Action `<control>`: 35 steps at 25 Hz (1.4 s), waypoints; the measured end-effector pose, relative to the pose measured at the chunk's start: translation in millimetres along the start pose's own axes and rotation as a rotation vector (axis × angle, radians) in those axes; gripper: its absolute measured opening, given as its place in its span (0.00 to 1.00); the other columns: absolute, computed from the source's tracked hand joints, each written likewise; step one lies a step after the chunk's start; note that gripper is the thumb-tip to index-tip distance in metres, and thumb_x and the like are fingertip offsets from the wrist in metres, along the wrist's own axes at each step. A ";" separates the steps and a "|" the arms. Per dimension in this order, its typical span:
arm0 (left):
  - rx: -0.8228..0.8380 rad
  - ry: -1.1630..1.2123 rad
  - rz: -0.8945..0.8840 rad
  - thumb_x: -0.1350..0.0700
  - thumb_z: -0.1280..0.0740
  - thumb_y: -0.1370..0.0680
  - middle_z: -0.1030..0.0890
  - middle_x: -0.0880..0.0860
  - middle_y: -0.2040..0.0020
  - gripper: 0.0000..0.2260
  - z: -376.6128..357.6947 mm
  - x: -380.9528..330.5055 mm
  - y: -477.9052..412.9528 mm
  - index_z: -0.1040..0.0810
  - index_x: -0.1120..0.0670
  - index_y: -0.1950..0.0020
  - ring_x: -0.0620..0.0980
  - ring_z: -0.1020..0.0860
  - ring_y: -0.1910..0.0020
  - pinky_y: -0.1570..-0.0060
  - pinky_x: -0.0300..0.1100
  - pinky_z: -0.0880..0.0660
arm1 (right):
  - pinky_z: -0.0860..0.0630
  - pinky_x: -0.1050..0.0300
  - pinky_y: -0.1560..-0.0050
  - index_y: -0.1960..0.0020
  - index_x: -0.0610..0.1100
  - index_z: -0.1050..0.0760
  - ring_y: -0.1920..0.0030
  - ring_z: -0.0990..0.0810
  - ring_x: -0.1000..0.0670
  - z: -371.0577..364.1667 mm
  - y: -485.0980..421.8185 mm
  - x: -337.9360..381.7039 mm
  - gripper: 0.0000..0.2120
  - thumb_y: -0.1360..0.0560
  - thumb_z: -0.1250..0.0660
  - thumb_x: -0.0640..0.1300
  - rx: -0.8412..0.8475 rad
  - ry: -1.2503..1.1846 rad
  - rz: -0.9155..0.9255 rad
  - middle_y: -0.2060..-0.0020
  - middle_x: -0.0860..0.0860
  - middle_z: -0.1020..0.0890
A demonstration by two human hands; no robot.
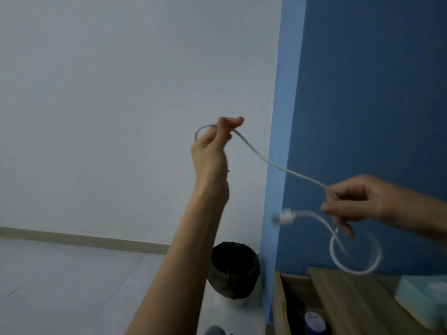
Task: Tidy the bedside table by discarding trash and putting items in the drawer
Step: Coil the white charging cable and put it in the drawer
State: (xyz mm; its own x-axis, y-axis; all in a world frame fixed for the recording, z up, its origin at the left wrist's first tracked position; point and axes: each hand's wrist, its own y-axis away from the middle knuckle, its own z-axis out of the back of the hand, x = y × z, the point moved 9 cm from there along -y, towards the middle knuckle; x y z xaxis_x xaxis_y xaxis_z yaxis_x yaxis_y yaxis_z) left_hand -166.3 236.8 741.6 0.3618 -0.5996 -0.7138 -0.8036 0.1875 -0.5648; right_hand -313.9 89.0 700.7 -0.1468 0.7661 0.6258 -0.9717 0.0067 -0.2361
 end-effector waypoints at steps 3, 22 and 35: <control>-0.128 0.008 -0.015 0.52 0.41 0.20 0.18 0.44 0.57 0.12 29.2 -18.2 -14.1 0.23 0.49 0.61 0.41 0.24 0.52 0.59 0.32 0.32 | 0.34 0.69 0.72 0.73 0.45 0.28 0.77 0.33 0.57 7.3 19.1 -10.6 0.28 0.40 0.33 0.71 0.000 0.044 -0.070 0.80 0.47 0.24; 0.423 -0.264 -0.033 0.56 0.36 0.22 0.22 0.51 0.69 0.11 -98.6 5.4 12.5 0.16 0.61 0.53 0.35 0.26 0.73 0.68 0.24 0.32 | 0.21 0.58 0.65 0.50 0.42 0.24 0.70 0.21 0.54 13.4 -29.4 22.9 0.08 0.27 0.34 0.45 -0.411 -0.412 -0.090 0.71 0.50 0.20; 0.454 -0.022 0.286 0.77 0.42 0.29 0.23 0.56 0.49 0.18 -61.6 33.3 4.6 0.26 0.54 0.56 0.44 0.31 0.68 0.74 0.34 0.42 | 0.37 0.65 0.80 0.53 0.41 0.21 0.78 0.33 0.54 89.3 -22.9 -20.6 0.22 0.37 0.32 0.58 -0.503 -0.531 -0.047 0.75 0.50 0.27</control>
State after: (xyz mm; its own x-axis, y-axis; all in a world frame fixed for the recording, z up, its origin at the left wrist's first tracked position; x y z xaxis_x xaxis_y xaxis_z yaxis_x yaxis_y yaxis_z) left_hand -187.1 169.7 740.7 0.1721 -0.4602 -0.8710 -0.5881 0.6613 -0.4656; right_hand -305.1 15.7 759.6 -0.3013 0.3435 0.8895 -0.7954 0.4239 -0.4331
